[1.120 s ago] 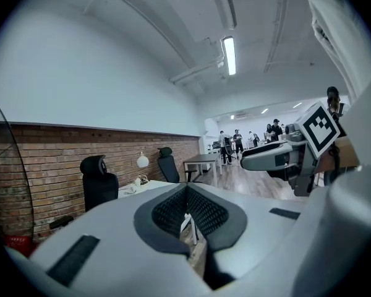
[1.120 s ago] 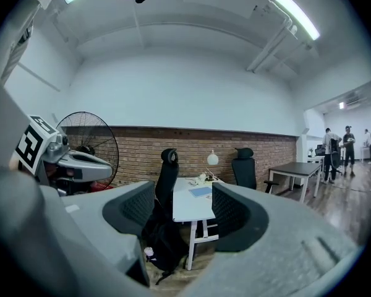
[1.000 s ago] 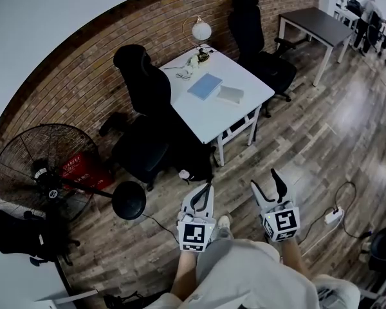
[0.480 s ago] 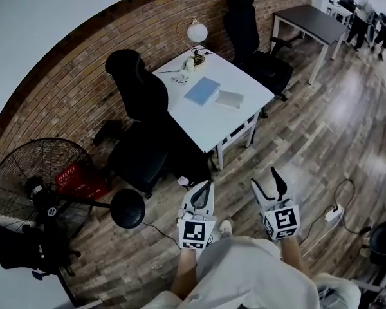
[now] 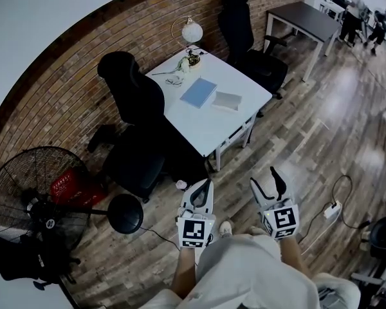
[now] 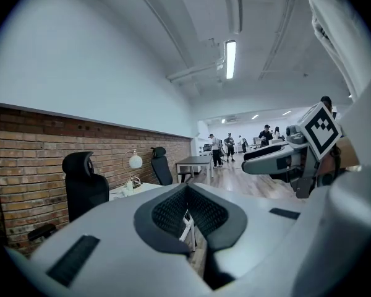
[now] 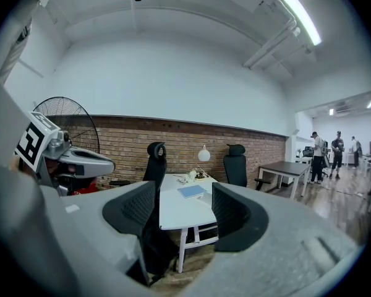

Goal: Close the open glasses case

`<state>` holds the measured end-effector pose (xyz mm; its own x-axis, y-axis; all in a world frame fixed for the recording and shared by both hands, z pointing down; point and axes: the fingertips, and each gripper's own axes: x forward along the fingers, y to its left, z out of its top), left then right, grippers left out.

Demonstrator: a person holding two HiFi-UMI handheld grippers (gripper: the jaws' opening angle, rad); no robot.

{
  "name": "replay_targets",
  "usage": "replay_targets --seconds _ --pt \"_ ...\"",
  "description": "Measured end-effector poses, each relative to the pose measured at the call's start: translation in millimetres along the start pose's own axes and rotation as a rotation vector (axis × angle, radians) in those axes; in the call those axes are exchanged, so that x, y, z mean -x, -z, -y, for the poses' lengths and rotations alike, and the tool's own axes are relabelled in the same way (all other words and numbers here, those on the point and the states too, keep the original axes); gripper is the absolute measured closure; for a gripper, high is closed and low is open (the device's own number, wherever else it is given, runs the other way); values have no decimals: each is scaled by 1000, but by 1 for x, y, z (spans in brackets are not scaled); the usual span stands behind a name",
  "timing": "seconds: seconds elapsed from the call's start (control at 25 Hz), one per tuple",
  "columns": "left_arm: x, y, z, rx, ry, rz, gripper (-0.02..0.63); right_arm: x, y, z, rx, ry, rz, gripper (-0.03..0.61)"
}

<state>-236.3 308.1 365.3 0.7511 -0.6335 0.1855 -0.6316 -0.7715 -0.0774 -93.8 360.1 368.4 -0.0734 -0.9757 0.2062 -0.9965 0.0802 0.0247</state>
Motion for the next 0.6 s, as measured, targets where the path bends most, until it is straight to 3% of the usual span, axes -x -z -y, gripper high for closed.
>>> replay_targets --seconds 0.6 --pt "-21 -1 -1 -1 8 -6 609 -13 3 20 -17 23 2 288"
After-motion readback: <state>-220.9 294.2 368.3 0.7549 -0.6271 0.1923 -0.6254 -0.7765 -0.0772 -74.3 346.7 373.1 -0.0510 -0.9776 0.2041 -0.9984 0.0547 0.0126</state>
